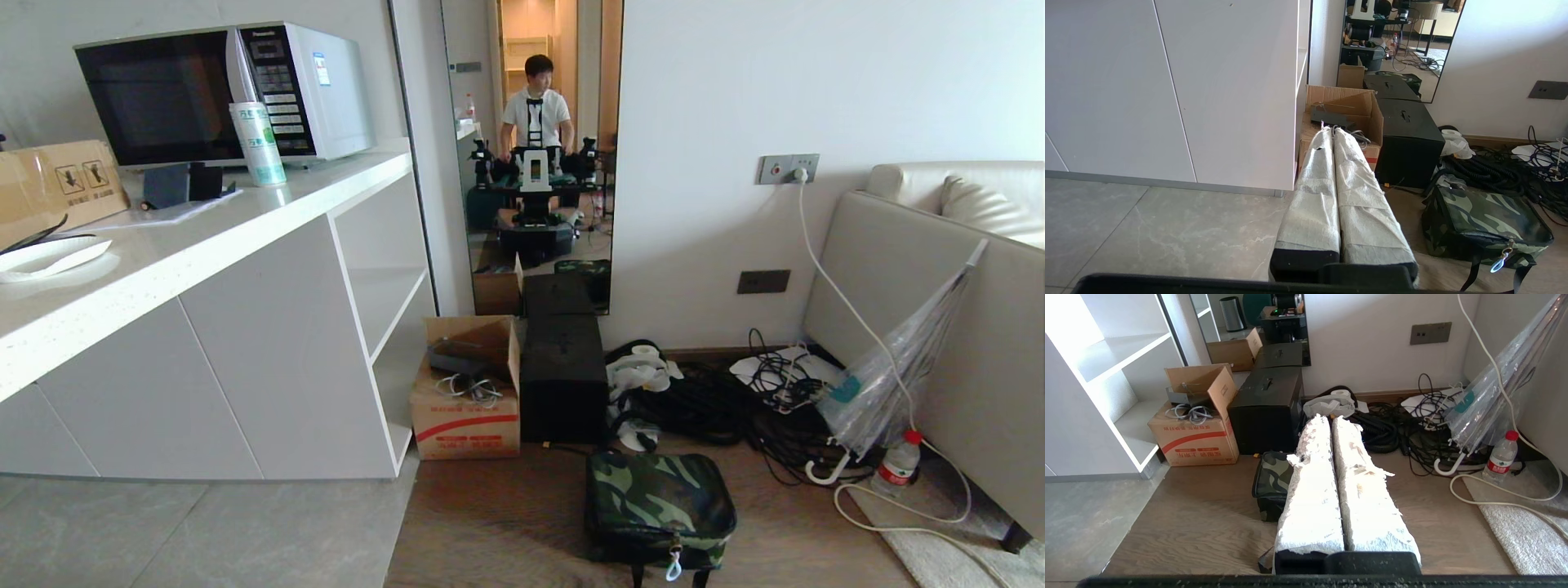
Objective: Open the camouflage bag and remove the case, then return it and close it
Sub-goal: Open the top of the storage box
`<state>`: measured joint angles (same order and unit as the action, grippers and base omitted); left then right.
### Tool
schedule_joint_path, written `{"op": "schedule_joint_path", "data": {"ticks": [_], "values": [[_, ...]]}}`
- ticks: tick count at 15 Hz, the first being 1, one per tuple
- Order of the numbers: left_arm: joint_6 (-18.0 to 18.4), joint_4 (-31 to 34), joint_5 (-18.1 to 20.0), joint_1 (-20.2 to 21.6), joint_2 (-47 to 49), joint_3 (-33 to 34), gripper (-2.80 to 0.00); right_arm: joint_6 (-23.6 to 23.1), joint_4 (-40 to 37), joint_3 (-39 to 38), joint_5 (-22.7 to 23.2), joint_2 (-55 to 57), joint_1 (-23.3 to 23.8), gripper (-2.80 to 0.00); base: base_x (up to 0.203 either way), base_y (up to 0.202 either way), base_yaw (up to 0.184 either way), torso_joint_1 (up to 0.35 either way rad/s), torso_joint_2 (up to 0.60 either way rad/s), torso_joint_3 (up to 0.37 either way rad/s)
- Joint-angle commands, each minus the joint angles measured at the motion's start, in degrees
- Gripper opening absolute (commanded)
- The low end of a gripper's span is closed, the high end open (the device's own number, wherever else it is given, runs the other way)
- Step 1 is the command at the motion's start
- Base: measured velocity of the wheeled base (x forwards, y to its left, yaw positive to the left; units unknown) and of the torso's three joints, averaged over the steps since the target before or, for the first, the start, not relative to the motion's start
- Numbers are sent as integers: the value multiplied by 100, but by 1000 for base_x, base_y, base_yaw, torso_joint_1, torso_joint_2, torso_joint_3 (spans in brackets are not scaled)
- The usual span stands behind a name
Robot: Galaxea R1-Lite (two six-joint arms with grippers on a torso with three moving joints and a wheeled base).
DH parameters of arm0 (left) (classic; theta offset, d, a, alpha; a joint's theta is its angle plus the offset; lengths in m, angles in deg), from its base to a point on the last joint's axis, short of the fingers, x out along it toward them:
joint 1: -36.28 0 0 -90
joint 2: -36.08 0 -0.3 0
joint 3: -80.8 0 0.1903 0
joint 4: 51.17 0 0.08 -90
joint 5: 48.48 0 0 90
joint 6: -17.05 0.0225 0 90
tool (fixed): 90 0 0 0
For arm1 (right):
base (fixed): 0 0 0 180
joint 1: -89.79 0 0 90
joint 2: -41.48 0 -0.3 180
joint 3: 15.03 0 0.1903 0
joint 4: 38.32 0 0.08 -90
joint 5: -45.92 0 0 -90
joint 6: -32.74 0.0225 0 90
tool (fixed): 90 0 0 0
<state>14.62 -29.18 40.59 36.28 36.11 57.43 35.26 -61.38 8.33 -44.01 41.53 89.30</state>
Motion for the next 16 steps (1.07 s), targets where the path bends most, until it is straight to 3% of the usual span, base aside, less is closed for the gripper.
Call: {"op": "schedule_joint_path", "data": {"ticks": [1,16], "values": [[-4,-3,-3,0,-2,54,-280,3,4,-9,2,4,-4,-280,0,0,0,0,0,0],[14,-3,-3,3,-2,53,-280,3,-4,-9,1,4,-3,-280,0,0,0,0,0,0]]}}
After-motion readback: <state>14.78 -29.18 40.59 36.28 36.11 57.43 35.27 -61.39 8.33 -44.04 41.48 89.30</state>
